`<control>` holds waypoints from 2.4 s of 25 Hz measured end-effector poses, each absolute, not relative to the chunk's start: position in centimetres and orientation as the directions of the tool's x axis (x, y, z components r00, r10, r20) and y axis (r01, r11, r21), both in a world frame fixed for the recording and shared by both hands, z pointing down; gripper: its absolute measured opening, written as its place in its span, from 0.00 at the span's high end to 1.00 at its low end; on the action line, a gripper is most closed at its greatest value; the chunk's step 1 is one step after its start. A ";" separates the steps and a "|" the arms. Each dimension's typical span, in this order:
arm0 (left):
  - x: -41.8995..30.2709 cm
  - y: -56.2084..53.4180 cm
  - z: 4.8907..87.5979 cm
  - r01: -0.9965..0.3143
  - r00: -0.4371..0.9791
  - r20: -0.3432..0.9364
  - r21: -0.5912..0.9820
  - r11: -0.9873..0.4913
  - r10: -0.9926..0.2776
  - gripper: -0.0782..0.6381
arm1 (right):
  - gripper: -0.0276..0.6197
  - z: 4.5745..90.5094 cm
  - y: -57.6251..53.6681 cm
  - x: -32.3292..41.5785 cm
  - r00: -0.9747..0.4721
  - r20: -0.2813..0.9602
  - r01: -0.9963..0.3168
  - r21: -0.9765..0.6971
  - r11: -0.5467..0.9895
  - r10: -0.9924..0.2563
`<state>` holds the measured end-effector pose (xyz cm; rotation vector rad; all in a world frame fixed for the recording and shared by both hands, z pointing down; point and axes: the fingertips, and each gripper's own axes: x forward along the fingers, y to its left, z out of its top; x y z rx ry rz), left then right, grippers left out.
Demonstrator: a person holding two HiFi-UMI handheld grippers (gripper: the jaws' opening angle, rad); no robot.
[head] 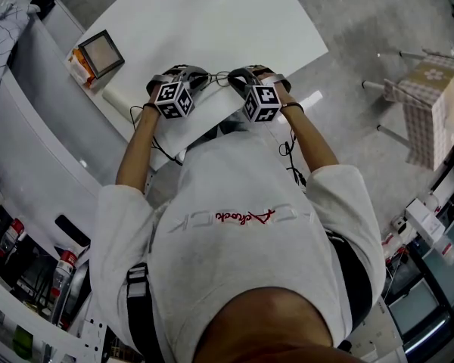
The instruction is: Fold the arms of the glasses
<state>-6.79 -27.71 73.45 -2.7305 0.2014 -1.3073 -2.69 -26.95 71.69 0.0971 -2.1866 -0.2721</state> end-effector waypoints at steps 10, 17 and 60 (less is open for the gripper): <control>-8.7 -28.6 70.4 -0.212 0.655 0.695 -0.206 -0.955 -0.295 0.81 | 0.89 72.0 -27.8 -3.6 -0.566 0.808 0.035 0.221 0.975 -0.163; -11.8 -30.2 68.4 -0.404 0.627 0.646 -0.208 -0.891 -0.435 0.81 | 0.91 73.2 -27.7 -4.4 -0.536 0.830 0.090 0.235 0.968 -0.152; -4.8 -30.7 56.6 -0.762 0.632 0.157 0.300 -0.574 -0.759 0.85 | 0.92 58.0 -30.7 2.6 -0.807 0.070 -0.558 -0.418 0.717 -0.586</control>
